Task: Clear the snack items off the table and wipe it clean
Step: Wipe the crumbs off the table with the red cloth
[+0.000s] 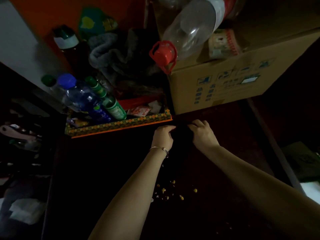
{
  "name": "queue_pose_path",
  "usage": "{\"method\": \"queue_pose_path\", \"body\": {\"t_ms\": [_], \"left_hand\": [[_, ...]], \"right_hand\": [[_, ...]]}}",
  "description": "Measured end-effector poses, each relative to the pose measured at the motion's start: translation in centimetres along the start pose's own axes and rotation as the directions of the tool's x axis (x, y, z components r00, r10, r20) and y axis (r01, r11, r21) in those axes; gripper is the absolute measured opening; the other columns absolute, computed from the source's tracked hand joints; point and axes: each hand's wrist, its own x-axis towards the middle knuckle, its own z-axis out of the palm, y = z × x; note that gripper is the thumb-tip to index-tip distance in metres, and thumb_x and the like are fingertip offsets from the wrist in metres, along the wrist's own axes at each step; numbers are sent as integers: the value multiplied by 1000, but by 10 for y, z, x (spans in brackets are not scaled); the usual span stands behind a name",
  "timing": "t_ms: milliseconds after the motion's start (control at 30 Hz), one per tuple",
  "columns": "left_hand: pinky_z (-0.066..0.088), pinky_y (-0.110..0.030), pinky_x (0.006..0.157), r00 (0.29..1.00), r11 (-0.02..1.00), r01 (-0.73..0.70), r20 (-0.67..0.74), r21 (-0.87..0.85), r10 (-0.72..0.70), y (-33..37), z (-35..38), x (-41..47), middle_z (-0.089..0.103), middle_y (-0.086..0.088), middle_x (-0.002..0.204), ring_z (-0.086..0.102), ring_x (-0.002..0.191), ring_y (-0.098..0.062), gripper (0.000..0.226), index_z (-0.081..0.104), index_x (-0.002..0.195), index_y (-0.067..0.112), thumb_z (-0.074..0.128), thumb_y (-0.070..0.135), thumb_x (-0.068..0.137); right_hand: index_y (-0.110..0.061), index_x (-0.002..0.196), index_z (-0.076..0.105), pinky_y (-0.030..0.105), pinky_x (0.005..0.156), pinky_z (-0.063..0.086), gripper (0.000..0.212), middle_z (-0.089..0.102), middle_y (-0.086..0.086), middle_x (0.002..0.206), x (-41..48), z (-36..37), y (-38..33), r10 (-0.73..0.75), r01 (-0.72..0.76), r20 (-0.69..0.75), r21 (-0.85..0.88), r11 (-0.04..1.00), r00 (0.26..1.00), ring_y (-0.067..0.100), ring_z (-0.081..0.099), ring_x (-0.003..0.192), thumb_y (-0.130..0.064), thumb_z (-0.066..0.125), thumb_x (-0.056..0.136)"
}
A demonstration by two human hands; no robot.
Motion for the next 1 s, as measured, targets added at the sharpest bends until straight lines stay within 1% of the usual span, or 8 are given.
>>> {"method": "queue_pose_path", "body": {"t_ms": [100, 300, 433, 533, 600, 733, 867, 1000], "left_hand": [[41, -20, 96, 1000, 1000, -5, 13, 20, 5, -3, 1, -6, 63, -2, 123, 57, 116, -16, 40, 63, 120, 17, 43, -2, 90], [48, -31, 99, 997, 998, 27, 77, 57, -31, -14, -7, -27, 60, -3, 127, 56, 118, -20, 46, 61, 120, 22, 43, -5, 88], [50, -27, 93, 989, 995, 79, 118, 61, -86, -26, -15, -54, 60, -3, 127, 58, 114, -19, 45, 62, 119, 25, 43, -4, 89], [49, -16, 78, 978, 987, 155, 137, 27, -158, -30, -22, -76, 59, -3, 128, 61, 107, -18, 45, 62, 118, 24, 43, -5, 90], [49, -15, 74, 973, 984, 174, 153, 20, -175, -32, -27, -87, 57, -3, 129, 62, 105, -18, 45, 63, 118, 24, 44, -5, 89], [50, -17, 75, 968, 986, 169, 188, 3, -167, -33, -36, -103, 59, -3, 124, 60, 99, -14, 42, 62, 118, 22, 45, -4, 89], [43, -18, 73, 975, 989, 146, 170, -17, -141, -21, -53, -112, 61, -3, 117, 53, 90, -8, 37, 62, 118, 22, 46, 1, 91], [38, -13, 61, 990, 995, 83, 120, -62, -76, 4, -78, -108, 60, -4, 117, 52, 86, -9, 35, 61, 118, 23, 47, 4, 92]], "right_hand": [[-7, 123, 60, 40, 94, 40, 34, 57, 14, 125, -10, -2, -12, 6, -6, -3, 16, 1000, 1000, 36, 49, 109, -6, 48, 91], [-13, 137, 45, 32, 104, 33, 40, 46, 5, 139, -49, -19, -49, 15, -11, 114, -36, 999, 993, 24, 39, 125, -12, 36, 98], [-19, 137, 46, 30, 103, 36, 41, 43, 2, 139, -78, -9, -66, 76, -84, 160, 45, 995, 984, 24, 40, 122, -12, 37, 97], [-16, 135, 48, 31, 107, 31, 41, 48, 2, 137, -94, -7, -77, 63, -82, 189, 91, 993, 980, 23, 39, 126, -9, 35, 97], [-16, 129, 54, 30, 105, 36, 39, 52, 3, 132, -98, -4, -78, 71, -99, 203, 132, 986, 977, 22, 45, 122, -7, 39, 95], [-17, 120, 61, 29, 91, 51, 37, 54, 4, 125, -104, 1, -73, 132, -198, 275, 229, 953, 952, 23, 57, 112, -4, 45, 90], [-19, 117, 63, 33, 89, 54, 34, 59, 6, 122, -110, -18, -68, 160, -223, 214, 311, 924, 964, 22, 59, 107, -8, 49, 89], [-18, 118, 65, 25, 87, 49, 35, 59, 4, 122, -107, -54, -64, 129, -163, 117, 369, 915, 985, 22, 58, 108, -6, 49, 89]]}}
